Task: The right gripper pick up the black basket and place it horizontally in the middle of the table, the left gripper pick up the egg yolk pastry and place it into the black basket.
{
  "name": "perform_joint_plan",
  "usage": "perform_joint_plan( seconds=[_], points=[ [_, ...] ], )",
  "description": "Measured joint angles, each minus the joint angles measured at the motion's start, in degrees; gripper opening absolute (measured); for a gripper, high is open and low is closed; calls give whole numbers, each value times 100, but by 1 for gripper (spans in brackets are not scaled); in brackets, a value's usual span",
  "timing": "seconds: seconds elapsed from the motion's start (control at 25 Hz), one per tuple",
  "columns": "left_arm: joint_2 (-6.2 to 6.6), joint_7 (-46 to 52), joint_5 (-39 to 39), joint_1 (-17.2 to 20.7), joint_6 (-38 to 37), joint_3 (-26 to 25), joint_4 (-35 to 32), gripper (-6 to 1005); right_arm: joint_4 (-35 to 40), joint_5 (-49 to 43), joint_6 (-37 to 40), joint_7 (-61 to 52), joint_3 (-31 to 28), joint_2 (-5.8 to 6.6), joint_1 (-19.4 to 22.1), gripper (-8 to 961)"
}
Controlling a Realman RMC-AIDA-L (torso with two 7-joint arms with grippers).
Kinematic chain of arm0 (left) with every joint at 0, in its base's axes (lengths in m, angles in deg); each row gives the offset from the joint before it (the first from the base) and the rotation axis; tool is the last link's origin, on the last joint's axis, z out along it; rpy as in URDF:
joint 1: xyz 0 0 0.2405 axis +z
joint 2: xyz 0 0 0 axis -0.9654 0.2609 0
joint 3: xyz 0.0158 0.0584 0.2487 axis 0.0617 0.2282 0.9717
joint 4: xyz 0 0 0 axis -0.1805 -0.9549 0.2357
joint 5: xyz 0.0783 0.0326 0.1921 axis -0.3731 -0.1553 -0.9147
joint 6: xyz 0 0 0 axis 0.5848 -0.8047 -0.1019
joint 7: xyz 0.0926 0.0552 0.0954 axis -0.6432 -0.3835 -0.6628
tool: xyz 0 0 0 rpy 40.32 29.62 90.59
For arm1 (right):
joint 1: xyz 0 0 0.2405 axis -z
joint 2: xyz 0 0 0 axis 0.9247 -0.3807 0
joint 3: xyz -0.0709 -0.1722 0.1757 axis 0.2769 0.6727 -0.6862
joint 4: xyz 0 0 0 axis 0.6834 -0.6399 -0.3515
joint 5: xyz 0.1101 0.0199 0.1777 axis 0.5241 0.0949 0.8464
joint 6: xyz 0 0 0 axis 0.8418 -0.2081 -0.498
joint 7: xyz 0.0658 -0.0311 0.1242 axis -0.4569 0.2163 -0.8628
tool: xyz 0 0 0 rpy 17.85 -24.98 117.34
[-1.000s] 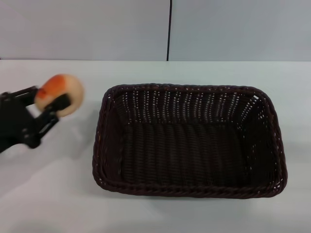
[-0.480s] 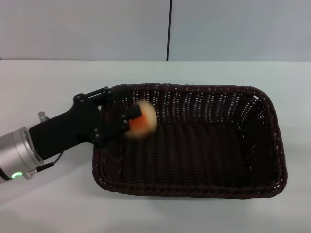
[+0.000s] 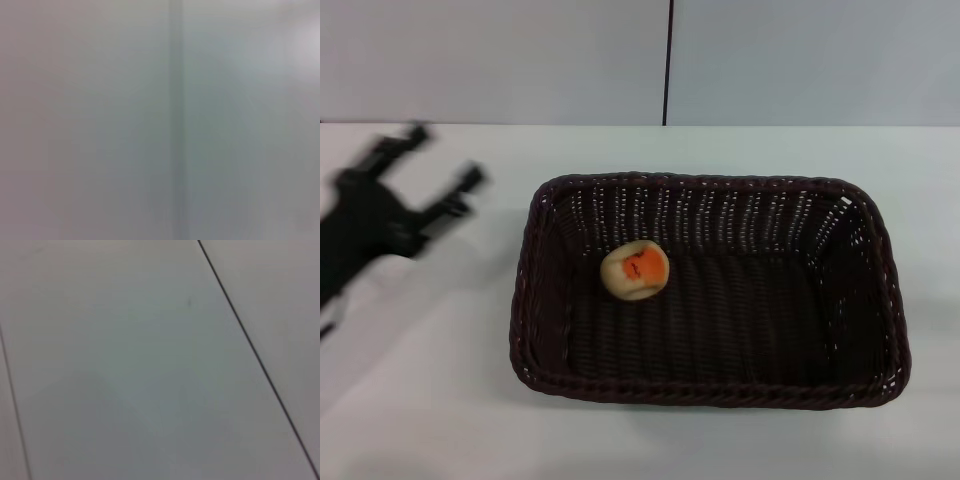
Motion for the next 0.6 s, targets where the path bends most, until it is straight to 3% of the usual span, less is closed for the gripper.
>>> perform_joint_plan(
  seconds=[0.04, 0.08, 0.2, 0.24, 0.4, 0.6],
  points=[
    [-3, -277, 219, 242, 67, -547, 140, 753, -246, 0, -27, 390, -157, -1, -56, 689],
    [-3, -277, 219, 242, 67, -547, 140, 771, -246, 0, -27, 390, -157, -1, -56, 689],
    [3, -684, 489, 572, 121, -1354, 612, 824, -712, 0, -31, 1009, -566, -9, -169, 689],
    [0, -1053, 593, 828, 116, -1982, 999, 824, -986, 0, -13, 1336, -842, -16, -239, 689],
    [-9, -1367, 602, 1067, 113, -2314, 1260, 824, -1268, 0, -15, 1726, -1000, -18, -325, 689],
    [-3, -1469, 569, 1196, 149, -2302, 1297, 824, -1319, -29, -176, 1920, -965, -14, -459, 689]
  ],
)
